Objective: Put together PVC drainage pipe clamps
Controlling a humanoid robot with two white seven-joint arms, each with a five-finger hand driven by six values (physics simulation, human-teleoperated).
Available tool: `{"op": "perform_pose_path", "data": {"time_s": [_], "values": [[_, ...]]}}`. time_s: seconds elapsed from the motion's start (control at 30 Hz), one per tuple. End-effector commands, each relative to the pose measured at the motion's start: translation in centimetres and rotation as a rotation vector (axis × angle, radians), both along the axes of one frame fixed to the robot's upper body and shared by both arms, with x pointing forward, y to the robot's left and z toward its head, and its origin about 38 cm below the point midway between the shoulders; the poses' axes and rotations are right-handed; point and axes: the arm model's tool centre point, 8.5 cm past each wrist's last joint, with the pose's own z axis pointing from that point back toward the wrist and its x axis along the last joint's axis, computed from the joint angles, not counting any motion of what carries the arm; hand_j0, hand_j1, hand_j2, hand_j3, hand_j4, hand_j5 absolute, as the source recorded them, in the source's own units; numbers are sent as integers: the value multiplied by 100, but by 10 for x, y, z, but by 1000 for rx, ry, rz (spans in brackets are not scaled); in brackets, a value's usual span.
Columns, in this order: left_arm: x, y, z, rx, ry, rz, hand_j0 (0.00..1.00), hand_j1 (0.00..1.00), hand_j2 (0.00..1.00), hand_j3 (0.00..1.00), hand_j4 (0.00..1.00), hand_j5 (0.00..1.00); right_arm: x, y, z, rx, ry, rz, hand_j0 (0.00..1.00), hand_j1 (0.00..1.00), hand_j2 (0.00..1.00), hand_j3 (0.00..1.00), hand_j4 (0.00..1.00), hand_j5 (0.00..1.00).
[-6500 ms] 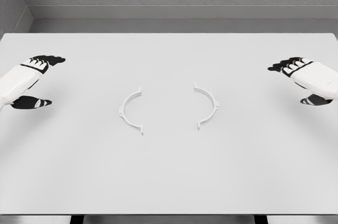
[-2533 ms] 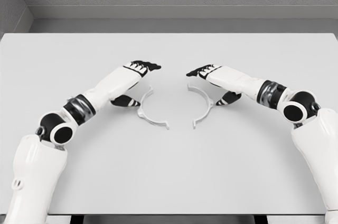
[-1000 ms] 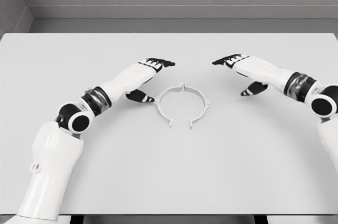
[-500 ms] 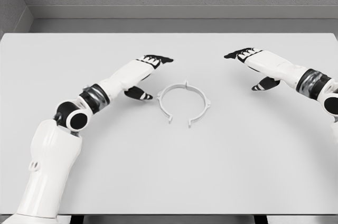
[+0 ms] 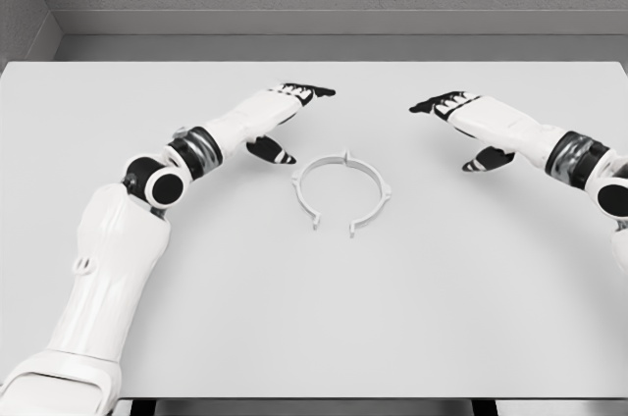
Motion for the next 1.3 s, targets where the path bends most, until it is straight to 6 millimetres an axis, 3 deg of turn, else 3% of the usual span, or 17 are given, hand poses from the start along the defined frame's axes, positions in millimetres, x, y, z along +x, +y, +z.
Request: {"op": "perform_pose_path", "data": {"time_s": [0.0,0.13,0.23,0.37,0.5,1.27], "values": [[-3,-10,-3,-1,7,-22,100,100,100,100,100,100,-1,3,5,2,-14,11,100,100,100,100,100,100],[-2,-11,-3,-4,12,-19,100,100,100,100,100,100,-2,4,3,-17,-6,23,100,100,100,100,100,100],[-2,-9,-3,-5,13,-12,100,100,100,100,100,100,-1,-23,17,-71,-26,-15,100,100,100,100,100,100],[6,2,-4,-3,43,49,100,100,100,100,100,100,-1,-27,20,-79,-31,-19,100,100,100,100,100,100],[15,3,-6,5,66,63,100,100,100,100,100,100,-2,-48,29,-114,-40,-54,100,100,100,100,100,100],[9,-11,-12,22,74,25,100,100,100,100,100,100,-2,-47,29,-113,-38,-54,100,100,100,100,100,100]]}}
